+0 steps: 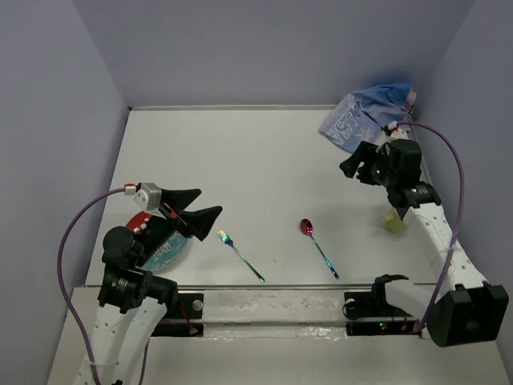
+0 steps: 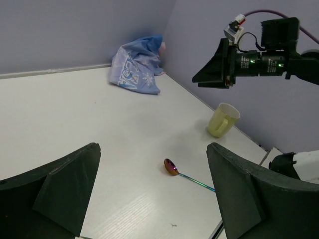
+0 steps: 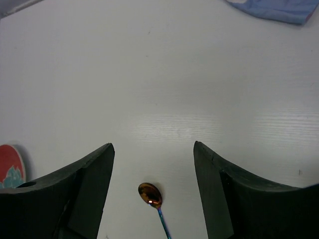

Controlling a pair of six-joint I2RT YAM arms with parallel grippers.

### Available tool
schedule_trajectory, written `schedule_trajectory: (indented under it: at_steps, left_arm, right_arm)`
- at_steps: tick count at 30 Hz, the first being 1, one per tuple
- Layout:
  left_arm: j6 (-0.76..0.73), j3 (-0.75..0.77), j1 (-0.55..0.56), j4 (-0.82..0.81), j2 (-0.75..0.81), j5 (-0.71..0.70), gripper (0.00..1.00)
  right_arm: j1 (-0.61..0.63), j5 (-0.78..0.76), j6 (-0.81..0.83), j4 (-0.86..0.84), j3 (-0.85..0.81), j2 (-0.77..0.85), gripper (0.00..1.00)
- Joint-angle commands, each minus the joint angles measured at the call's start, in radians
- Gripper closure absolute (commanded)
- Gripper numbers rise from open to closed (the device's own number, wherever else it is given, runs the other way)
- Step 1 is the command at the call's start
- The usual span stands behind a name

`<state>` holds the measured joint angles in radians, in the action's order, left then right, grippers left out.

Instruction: Set the dinner table for one person

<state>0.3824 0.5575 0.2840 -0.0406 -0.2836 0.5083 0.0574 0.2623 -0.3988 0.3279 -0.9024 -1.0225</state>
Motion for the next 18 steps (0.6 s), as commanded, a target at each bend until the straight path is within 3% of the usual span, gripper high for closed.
schedule_trajectory:
  at_steps: [1, 5, 10, 12, 18]
  left_arm:
    - [-0.022, 0.009, -0.006, -0.039, 0.004, 0.035, 0.01]
    - [-0.019, 0.001, -0.006, -0.038, 0.015, 0.024, 0.01]
    - [0.004, -0.005, -0.008, -0.035, 0.011, -0.016, 0.01]
    - [0.007, -0.002, -0.009, -0.024, -0.005, -0.027, 0.01]
    - [0.006, 0.004, -0.017, -0.018, -0.009, -0.027, 0.01]
  right_arm:
    - [0.103, -0.222, 0.066, -0.050, -0.110, -0.118, 0.29]
    - [0.104, -0.320, 0.129, -0.055, -0.210, -0.292, 0.29]
    - [0.104, -0.380, 0.178, -0.052, -0.364, -0.534, 0.49]
    - [0.104, -0.411, 0.204, -0.029, -0.421, -0.620, 0.53]
    - [0.104, -0.517, 0.288, 0.000, -0.618, -0.893, 0.57]
